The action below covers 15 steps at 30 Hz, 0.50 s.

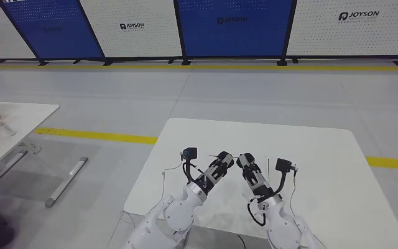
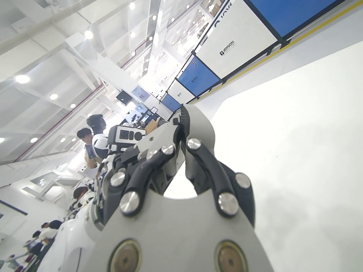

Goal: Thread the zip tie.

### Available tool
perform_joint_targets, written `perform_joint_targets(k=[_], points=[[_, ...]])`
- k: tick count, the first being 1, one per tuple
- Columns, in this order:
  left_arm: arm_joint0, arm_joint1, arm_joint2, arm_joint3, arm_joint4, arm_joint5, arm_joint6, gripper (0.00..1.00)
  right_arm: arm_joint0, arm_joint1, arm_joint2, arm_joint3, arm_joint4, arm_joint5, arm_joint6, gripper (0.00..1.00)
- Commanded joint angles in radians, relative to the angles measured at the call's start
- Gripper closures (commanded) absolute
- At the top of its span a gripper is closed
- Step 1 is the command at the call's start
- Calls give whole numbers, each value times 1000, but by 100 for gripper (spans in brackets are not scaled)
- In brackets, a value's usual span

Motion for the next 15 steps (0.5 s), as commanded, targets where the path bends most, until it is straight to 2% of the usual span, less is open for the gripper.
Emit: perform_joint_targets(k=[1,8,9,10,13,15], points=[[2,0,1,-2,1,-1,0,100,1,0,1,0,4,-1,7,100],[5,1,-6,-2,5,5,6,100,1,0,6,2,42,1,19,100],[4,1,-5,0,10,8,10,100,0,0,8,0,40,3,12,95],[3,1,-4,3,10,8,11,100,-2,0,9,-1,36,4,7,62],[-1,0,-2,10,12,12,14,100,-10,1,11,-7,28,2,-5,58],[-3,-1,-1,12,14,13,15,100,-14,2,13,-9,27,1,-10,59]])
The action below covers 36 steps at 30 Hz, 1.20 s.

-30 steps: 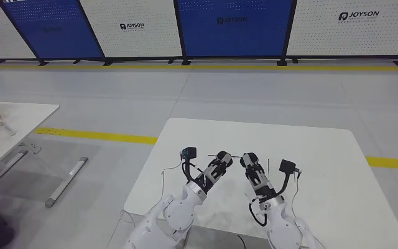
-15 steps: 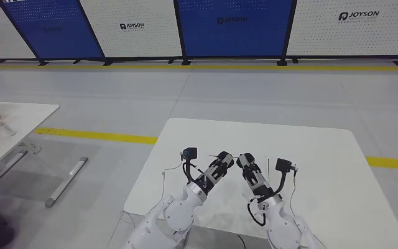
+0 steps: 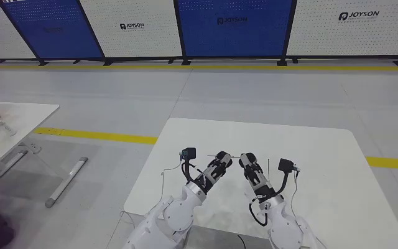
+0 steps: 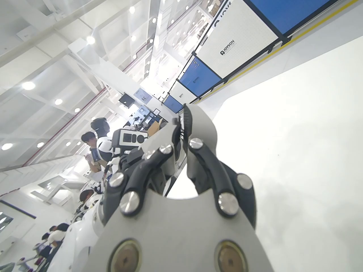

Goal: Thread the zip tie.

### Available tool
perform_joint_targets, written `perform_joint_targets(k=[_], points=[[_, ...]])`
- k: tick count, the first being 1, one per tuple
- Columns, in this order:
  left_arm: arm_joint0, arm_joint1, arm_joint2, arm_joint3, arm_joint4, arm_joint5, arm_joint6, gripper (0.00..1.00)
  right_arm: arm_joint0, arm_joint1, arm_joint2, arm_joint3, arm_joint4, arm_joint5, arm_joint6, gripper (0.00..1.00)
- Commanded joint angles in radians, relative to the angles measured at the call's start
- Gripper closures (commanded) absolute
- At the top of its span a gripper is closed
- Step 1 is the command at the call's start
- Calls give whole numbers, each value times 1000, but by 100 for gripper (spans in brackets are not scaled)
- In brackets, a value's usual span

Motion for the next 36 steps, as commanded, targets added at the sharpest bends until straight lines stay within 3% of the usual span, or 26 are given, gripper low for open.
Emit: perform_joint_targets(k=[1,4,7,29,36], points=[[-2,0,2,2,2,2,0,100,-4,0,3,-2,0,-2,-7,61],[-3,-1,2,3,3,4,1,100,-9,1,4,-5,-6,-4,-18,71],[-4,-1,1,2,6,6,1,100,-12,1,4,-7,-14,-4,-27,100],[3,2,-2,-22,6,-17,-21,100,6,0,-15,-15,-64,13,-13,100],[3,3,-9,-25,0,-12,-23,100,10,-1,-7,-14,-17,6,5,100]])
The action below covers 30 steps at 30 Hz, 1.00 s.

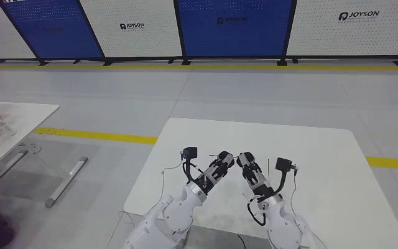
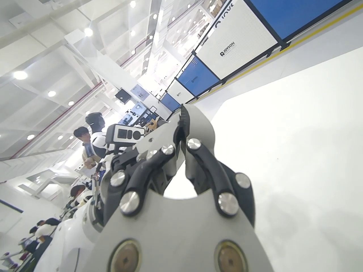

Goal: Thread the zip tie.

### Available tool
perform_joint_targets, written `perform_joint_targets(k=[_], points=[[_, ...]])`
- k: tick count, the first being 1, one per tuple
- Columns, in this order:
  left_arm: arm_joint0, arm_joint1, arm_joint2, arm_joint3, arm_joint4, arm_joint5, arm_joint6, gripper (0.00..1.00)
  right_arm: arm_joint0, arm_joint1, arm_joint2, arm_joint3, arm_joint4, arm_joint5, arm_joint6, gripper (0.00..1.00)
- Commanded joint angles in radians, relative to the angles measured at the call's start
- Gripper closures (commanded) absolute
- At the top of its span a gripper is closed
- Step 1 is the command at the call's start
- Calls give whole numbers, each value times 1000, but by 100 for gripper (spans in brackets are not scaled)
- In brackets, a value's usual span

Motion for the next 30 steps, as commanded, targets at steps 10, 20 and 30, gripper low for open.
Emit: perform_joint_targets(k=[10,20,30], points=[[-15,-4,3,19,-9,44,15,100,-11,1,14,-5,22,5,-11,0],[-15,-4,-1,20,-17,53,12,100,-16,1,8,-4,-35,19,-48,100],[-12,-4,0,18,-13,46,13,100,-8,-1,3,1,-50,30,-50,100]])
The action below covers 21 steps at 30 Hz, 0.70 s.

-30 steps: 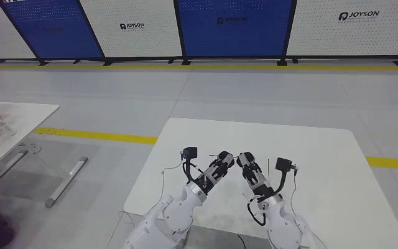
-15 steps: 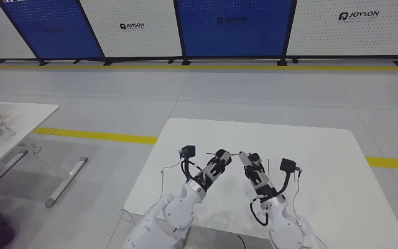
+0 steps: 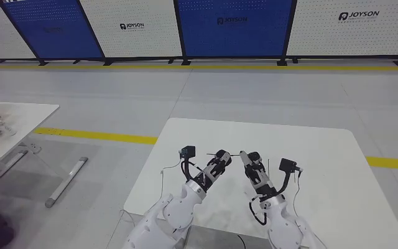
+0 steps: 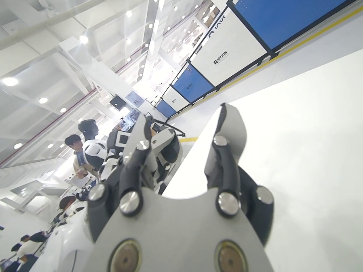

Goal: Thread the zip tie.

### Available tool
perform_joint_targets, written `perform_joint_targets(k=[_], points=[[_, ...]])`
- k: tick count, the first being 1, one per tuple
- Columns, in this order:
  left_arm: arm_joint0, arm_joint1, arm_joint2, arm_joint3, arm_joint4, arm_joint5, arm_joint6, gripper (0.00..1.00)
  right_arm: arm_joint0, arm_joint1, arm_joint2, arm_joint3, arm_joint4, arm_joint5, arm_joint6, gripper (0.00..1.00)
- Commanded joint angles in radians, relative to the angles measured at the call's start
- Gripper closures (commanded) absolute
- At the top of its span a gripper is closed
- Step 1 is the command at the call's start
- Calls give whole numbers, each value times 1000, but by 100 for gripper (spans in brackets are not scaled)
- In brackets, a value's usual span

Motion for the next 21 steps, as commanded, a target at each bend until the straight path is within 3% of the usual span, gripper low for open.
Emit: perform_joint_targets(k=[1,12,13,14,15,18,20,21], points=[[0,0,0,-2,0,-1,0,100,2,0,-1,2,-2,2,1,100],[-1,-1,7,-12,13,8,-2,100,3,0,0,-5,-14,6,9,100],[-2,-1,8,-12,14,9,-5,92,3,0,0,-6,-16,6,9,100],[-3,0,8,-13,16,10,-11,71,3,0,0,-7,-19,8,10,100],[-3,0,8,-13,16,10,-12,60,3,0,0,-7,-21,10,10,100],[-3,0,7,-12,11,8,-15,39,5,0,-1,-9,-32,20,8,100],[-3,0,6,-13,8,5,-18,36,7,-1,-2,-7,-36,28,5,100],[-3,0,4,-14,5,3,-19,40,8,-1,-3,-6,-36,34,3,100]])
